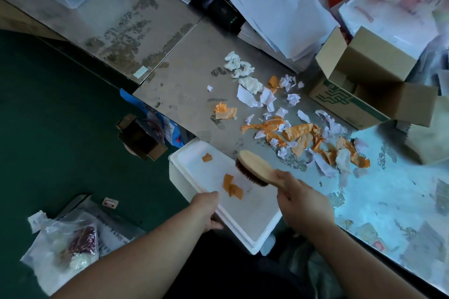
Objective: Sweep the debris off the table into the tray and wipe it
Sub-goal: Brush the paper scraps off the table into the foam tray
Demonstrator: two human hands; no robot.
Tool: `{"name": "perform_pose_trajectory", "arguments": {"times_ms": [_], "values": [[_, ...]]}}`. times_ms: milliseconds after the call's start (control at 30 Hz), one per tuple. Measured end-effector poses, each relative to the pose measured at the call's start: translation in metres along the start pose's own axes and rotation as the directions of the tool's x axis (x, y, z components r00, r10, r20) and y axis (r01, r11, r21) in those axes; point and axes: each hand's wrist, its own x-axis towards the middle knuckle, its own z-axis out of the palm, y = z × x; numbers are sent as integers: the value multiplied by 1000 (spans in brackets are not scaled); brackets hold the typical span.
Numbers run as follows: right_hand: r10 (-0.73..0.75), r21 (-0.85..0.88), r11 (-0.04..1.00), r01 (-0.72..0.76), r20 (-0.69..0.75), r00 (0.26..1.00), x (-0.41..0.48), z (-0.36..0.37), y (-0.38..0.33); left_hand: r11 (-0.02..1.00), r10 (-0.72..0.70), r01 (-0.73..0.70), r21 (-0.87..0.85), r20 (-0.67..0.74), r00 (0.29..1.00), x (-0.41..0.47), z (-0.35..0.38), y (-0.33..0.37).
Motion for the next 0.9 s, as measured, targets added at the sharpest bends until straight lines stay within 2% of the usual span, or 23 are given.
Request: {"name": "perform_pose_trajectory", "arguments": {"times_ms": [133,267,400,567,767,900], "values": [[201,42,979,-198,-105,974,17,-13,16,998,17,-16,-61,29,999,-6,9,-3],[288,17,958,-287,-57,956,10,-10,33,998,18,-15,-63,40,999,-4,16,-4],[276,19,961,-277,63,959,-18,6,37,998,14,-9,-65,73,997,-2,24,-8],[173,26,983,-180,171,970,-46,22,34,999,3,-1,-43,61,998,-2,33,-11],[212,163,962,-219,59,975,-35,7,41,999,-5,7,-37,55,998,-3,41,-16],[224,187,958,-217,-15,974,-5,-8,48,998,-17,19,-54,38,999,-3,45,-19]]}}
